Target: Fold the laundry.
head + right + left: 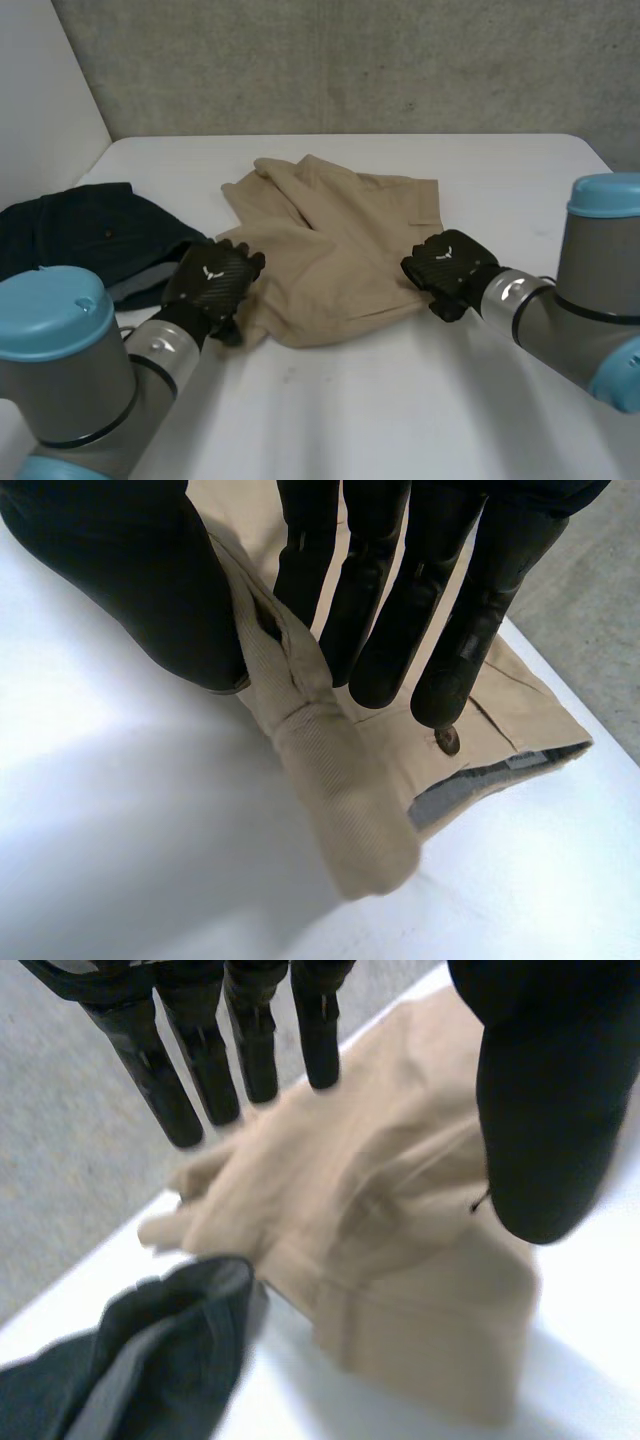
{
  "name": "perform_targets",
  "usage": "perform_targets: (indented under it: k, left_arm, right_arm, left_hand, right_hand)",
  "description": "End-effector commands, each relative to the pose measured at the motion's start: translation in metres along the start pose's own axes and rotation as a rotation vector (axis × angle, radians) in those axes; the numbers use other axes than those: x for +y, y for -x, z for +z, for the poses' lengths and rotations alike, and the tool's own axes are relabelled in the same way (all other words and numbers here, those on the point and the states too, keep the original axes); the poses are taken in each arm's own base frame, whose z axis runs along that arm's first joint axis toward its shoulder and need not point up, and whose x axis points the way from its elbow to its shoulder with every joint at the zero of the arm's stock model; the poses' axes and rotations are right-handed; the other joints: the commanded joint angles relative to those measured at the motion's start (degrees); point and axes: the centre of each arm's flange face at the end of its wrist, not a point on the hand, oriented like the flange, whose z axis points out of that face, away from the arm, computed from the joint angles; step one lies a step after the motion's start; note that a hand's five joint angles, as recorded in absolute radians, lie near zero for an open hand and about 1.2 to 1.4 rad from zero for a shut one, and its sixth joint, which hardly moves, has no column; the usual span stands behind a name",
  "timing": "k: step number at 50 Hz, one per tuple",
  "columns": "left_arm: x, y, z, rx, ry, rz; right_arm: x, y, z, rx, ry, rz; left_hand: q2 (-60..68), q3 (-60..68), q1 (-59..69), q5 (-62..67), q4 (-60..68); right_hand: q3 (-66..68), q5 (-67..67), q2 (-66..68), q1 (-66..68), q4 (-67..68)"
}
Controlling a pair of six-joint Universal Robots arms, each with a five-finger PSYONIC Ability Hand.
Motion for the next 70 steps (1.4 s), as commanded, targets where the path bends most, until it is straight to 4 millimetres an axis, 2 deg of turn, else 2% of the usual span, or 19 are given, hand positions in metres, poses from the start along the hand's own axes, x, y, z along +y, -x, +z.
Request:
perform_targets:
  k: [1, 4, 10, 15, 19, 36, 37, 42, 45, 49, 50, 52, 56, 58, 63, 66, 68, 70]
  left_arm:
    - [-0.019, 0.026, -0.007, -0.064, 0.025, -0.028]
    - [-0.025, 0.037, -0.001, -0.091, -0.001, -0.053]
    - [-0.035, 0.038, 0.014, -0.014, -0.063, -0.103]
    - [-0.012, 0.025, 0.031, 0.111, -0.005, -0.119]
    - [-0.002, 0.022, 0.035, 0.129, 0.028, -0.124]
    - [0.021, 0.014, 0.047, 0.171, 0.151, -0.141]
    - [0.022, 0.013, 0.047, 0.171, 0.156, -0.142]
    - [0.026, 0.013, 0.049, 0.162, 0.17, -0.124]
    - [0.024, 0.015, 0.046, 0.135, 0.176, -0.101]
    - [0.015, 0.016, 0.031, 0.087, 0.192, -0.045]
    - [0.003, 0.018, 0.019, 0.067, 0.175, -0.022]
    - [-0.008, 0.021, 0.008, 0.045, 0.148, -0.008]
    - [-0.043, 0.034, -0.017, -0.015, 0.043, 0.014]
    - [-0.066, 0.043, -0.033, -0.045, -0.027, 0.024]
    - [-0.102, 0.056, -0.064, -0.094, -0.141, 0.036]
    - [-0.108, 0.057, -0.072, -0.102, -0.168, 0.037]
    - [-0.105, 0.056, -0.071, -0.097, -0.155, 0.035]
    - [-0.092, 0.051, -0.061, -0.074, -0.105, 0.028]
  right_arm:
    - [-0.009, -0.005, -0.021, 0.023, -0.046, -0.022]
    - [-0.015, -0.006, -0.027, 0.028, -0.078, -0.031]
    - [-0.023, -0.006, -0.037, 0.034, -0.114, -0.036]
    - [-0.024, -0.007, -0.039, 0.041, -0.12, -0.036]
    - [-0.024, -0.007, -0.039, 0.042, -0.119, -0.036]
    - [-0.024, -0.009, -0.037, 0.056, -0.118, -0.036]
    - [-0.024, -0.009, -0.038, 0.055, -0.117, -0.035]
    - [-0.022, -0.012, -0.038, 0.065, -0.104, -0.029]
    - [-0.018, -0.016, -0.038, 0.069, -0.086, -0.021]
    - [-0.016, -0.014, -0.044, 0.039, -0.041, -0.007]
    - [-0.016, -0.014, -0.046, 0.029, -0.028, 0.0]
    - [-0.017, -0.016, -0.052, 0.017, -0.002, 0.01]
    - [-0.023, -0.034, -0.069, 0.038, 0.032, 0.009]
    - [-0.032, -0.044, -0.078, 0.067, 0.027, -0.007]
    - [-0.057, -0.058, -0.098, 0.141, -0.04, -0.037]
    - [-0.06, -0.058, -0.101, 0.148, -0.053, -0.029]
    - [-0.058, -0.056, -0.1, 0.142, -0.046, -0.011]
    - [-0.05, -0.053, -0.096, 0.12, -0.02, 0.034]
  left_hand:
    - [-8.48, -8.73, -7.09, -8.41, -8.61]
    - [-8.15, -8.4, -6.75, -8.07, -8.27]
    - [-3.95, -4.2, -2.55, -3.88, -4.08]
    - [3.77, 3.51, 5.16, 3.84, 3.64]
    - [12.35, 12.1, 13.75, 12.42, 12.22]
    - [20.44, 20.19, 21.83, 20.51, 20.31]
    - [22.95, 22.7, 24.35, 23.02, 22.82]
    - [58.05, 57.79, 59.44, 58.12, 57.92]
    - [58.11, 57.86, 59.51, 58.18, 57.98]
    - [58.11, 57.86, 59.51, 58.18, 57.98]
    - [58.11, 57.86, 59.51, 58.18, 57.98]
    - [58.11, 57.86, 59.51, 58.18, 57.98]
    - [58.11, 57.86, 59.51, 58.18, 57.98]
    - [58.11, 57.86, 59.51, 58.18, 57.98]
    - [58.11, 57.86, 59.51, 58.18, 57.98]
    - [58.11, 57.86, 59.51, 58.18, 57.98]
    - [58.11, 57.86, 59.51, 58.18, 57.98]
    - [58.11, 57.86, 59.51, 58.18, 57.98]
  right_hand:
    - [12.84, 13.38, 12.56, 24.33, 11.94]
    - [12.84, 13.38, 12.56, 24.33, 11.94]
    - [12.84, 13.38, 12.56, 24.33, 11.94]
    - [12.84, 13.38, 12.56, 24.33, 11.94]
    - [12.84, 13.38, 12.56, 24.33, 11.94]
    - [12.84, 13.38, 12.56, 24.33, 11.94]
    - [12.84, 13.38, 12.56, 24.33, 11.94]
    - [12.84, 13.38, 12.56, 24.33, 11.94]
    - [12.84, 13.38, 12.56, 24.33, 11.94]
    - [12.84, 13.38, 12.56, 24.33, 11.94]
    - [12.84, 13.38, 12.56, 24.33, 11.94]
    - [12.84, 13.38, 12.56, 24.33, 11.94]
    - [12.84, 13.38, 12.56, 24.33, 11.94]
    - [12.84, 13.38, 12.56, 24.33, 11.94]
    - [12.84, 13.38, 12.56, 24.33, 11.94]
    - [12.84, 13.38, 12.56, 24.33, 11.94]
    - [12.84, 13.38, 12.56, 24.33, 11.94]
    - [12.84, 13.38, 12.56, 24.33, 11.94]
